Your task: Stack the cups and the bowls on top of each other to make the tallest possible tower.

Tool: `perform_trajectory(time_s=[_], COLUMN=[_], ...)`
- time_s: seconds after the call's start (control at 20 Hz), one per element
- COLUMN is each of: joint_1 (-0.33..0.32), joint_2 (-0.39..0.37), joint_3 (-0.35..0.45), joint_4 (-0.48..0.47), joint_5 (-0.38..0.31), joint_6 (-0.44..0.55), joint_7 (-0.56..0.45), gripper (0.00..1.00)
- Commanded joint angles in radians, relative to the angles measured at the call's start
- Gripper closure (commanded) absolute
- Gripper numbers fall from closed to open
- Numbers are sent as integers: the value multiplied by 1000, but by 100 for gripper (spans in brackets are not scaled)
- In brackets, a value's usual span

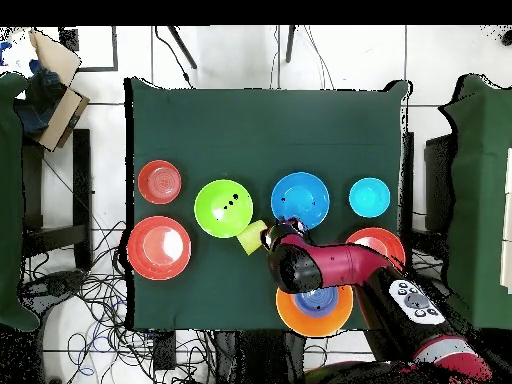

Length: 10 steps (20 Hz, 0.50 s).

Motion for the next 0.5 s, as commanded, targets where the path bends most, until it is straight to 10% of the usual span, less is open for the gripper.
perform_trajectory(time_s=[0.05,0.3,0.5], joint_1=[-37,-177,-236], joint_2=[-43,-376,-481], joint_3=[39,150,200], joint_4=[74,304,374], joint_5=[-7,102,168], joint_6=[52,247,318], joint_7=[109,28,-16], gripper=[100,100,100])
